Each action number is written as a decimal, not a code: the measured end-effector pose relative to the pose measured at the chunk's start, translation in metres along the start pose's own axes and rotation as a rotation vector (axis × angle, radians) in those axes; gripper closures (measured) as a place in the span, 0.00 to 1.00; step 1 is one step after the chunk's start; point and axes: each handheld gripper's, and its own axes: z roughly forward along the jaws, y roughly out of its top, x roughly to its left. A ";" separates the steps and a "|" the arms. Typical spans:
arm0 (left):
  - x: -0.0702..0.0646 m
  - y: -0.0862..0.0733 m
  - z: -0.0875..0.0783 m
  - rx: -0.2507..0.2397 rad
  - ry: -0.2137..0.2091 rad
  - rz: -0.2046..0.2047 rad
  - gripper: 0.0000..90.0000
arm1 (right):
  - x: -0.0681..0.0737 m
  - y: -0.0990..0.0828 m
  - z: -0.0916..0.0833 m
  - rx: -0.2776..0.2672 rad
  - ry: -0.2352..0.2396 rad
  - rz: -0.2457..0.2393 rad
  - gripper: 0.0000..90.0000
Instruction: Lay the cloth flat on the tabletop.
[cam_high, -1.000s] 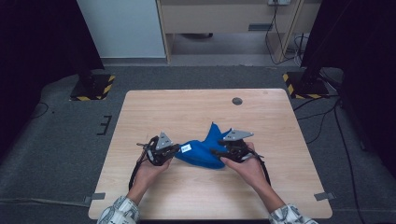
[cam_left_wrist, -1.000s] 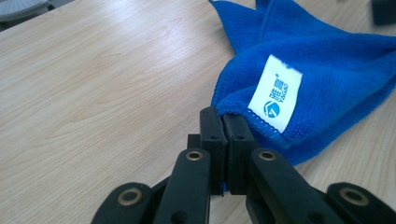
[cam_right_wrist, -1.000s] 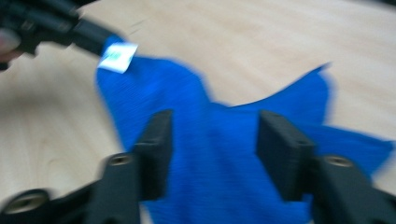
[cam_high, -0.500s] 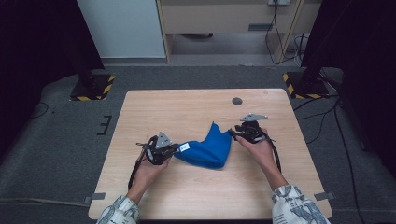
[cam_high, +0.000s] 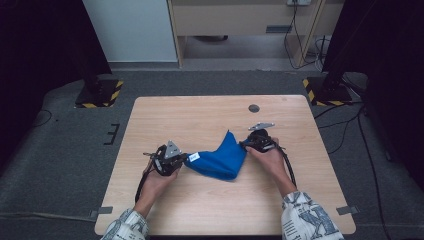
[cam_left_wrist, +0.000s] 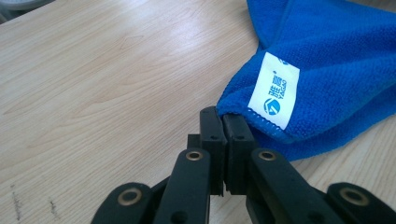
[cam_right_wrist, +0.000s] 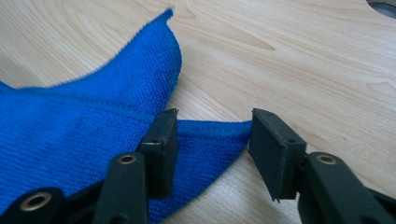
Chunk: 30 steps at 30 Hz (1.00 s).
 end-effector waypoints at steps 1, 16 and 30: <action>0.000 0.000 0.000 0.001 0.001 -0.001 0.98 | 0.001 0.000 0.001 0.003 0.001 0.006 0.56; 0.004 0.004 0.008 -0.012 0.004 -0.019 0.98 | 0.000 -0.007 -0.008 -0.046 0.042 -0.006 0.97; -0.002 0.020 0.003 -0.066 -0.014 -0.018 0.98 | 0.008 -0.005 -0.064 -0.159 0.060 -0.010 0.98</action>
